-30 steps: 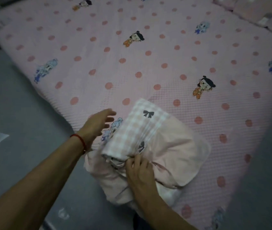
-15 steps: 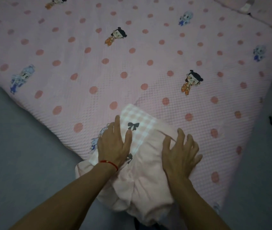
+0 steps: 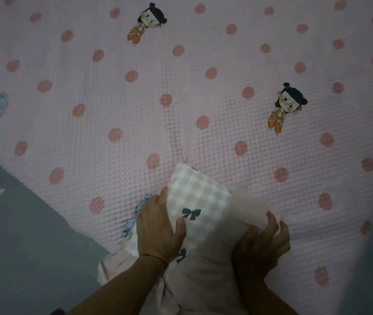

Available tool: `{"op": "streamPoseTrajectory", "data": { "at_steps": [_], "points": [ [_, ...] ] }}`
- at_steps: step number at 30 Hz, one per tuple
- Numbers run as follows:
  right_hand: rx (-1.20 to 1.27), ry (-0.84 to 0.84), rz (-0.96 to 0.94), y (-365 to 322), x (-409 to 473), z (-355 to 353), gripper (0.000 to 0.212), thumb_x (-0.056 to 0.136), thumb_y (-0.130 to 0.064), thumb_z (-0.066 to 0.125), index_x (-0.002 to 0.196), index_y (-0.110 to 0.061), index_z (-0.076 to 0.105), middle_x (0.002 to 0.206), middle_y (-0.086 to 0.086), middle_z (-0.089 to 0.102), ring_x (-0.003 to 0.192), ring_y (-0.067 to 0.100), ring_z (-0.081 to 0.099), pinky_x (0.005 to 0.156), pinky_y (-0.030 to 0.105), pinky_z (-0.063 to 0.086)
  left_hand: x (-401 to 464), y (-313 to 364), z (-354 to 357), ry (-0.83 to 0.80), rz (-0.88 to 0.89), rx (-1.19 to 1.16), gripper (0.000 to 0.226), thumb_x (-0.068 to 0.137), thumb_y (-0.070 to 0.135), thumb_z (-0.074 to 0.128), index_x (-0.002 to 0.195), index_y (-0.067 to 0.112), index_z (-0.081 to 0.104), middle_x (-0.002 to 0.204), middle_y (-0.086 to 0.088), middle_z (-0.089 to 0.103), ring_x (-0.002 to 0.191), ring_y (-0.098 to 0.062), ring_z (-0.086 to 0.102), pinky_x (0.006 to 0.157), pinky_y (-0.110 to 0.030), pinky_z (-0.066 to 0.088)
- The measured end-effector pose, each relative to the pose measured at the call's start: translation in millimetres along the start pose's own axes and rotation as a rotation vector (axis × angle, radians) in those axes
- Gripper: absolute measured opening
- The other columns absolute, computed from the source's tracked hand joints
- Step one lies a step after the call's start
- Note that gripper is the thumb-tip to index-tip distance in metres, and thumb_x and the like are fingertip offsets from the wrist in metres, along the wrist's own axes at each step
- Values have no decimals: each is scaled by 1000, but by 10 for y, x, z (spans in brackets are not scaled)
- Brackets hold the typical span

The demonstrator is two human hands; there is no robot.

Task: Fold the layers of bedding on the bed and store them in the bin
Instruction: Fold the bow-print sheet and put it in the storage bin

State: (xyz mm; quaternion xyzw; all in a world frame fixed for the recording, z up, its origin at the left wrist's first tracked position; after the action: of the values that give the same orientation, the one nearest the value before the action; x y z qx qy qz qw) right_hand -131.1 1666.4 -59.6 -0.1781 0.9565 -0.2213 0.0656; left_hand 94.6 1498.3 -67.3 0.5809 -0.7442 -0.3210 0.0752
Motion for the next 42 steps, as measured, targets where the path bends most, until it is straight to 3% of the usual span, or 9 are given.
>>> {"op": "streamPoseTrajectory", "data": {
  "at_steps": [6,11,13,15,17,19,34,38,42],
  "points": [
    [-173,-63,-55,-187,-55,-153,54,99,-41,35,144,-14,47,149,24,40,131,51,41,103,68,40,12,-51,-15,53,-25,11,76,87,71,18,139,24,48,116,6,60,104,-17,58,90,-43,47],
    [-384,-207,-261,-1227,67,-534,83,88,-63,26,158,-19,25,168,20,12,154,43,10,120,64,0,-176,33,-214,72,-103,10,73,90,65,22,146,21,42,131,-4,58,115,-24,56,96,-49,47],
    [-386,-434,-423,-1759,-7,-133,79,87,-69,19,153,-26,33,163,11,30,150,36,27,122,58,11,-223,-21,-191,56,-144,9,73,91,64,24,150,21,35,139,-9,54,122,-30,54,103,-53,44],
    [-379,-549,-436,-1914,-74,199,67,91,-69,20,124,-24,57,124,7,63,116,30,57,105,48,39,-258,-38,-194,65,-138,-27,73,92,66,22,151,24,28,144,-12,50,127,-32,51,108,-53,42],
    [-370,-368,-499,-1842,-86,302,51,97,-57,28,97,-19,63,87,3,64,81,24,59,77,38,45,-235,-81,-179,45,-130,-54,74,92,70,21,151,25,28,144,-10,50,127,-30,51,107,-52,42],
    [-314,-257,-581,-1698,-88,306,45,99,-45,33,98,-16,67,82,3,64,74,23,55,69,37,43,-228,-92,-126,-2,-111,-28,74,92,69,24,152,24,26,145,-10,48,128,-30,49,107,-53,41],
    [-416,-341,-594,-1719,256,766,42,90,-46,32,100,-16,59,90,7,60,83,29,54,77,44,41,74,-129,21,-103,-136,145,75,89,58,32,145,10,44,130,-17,52,110,-38,52,95,-53,41],
    [-545,-407,-435,-2023,119,708,65,90,-62,22,93,-12,63,84,10,68,84,33,65,103,58,36,-33,-162,-61,-81,-149,75,76,90,60,26,147,13,42,136,-14,52,119,-36,51,100,-54,39],
    [-401,-228,-491,-2177,90,778,51,92,-52,44,61,-14,55,55,5,54,50,26,51,61,36,34,-15,-180,-42,-63,-170,93,75,91,62,23,146,15,40,137,-13,53,120,-35,51,101,-54,39]
  ]
}}
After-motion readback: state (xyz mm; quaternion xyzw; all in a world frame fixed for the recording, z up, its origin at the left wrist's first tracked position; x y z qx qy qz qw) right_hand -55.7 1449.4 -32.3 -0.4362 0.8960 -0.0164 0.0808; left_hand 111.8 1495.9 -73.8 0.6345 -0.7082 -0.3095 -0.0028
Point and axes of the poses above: each hand's wrist, its own x-axis towards the middle knuckle, its own z-axis out of the palm, y = z × x, the point moved 8 cm from there along x, towards the middle knuckle
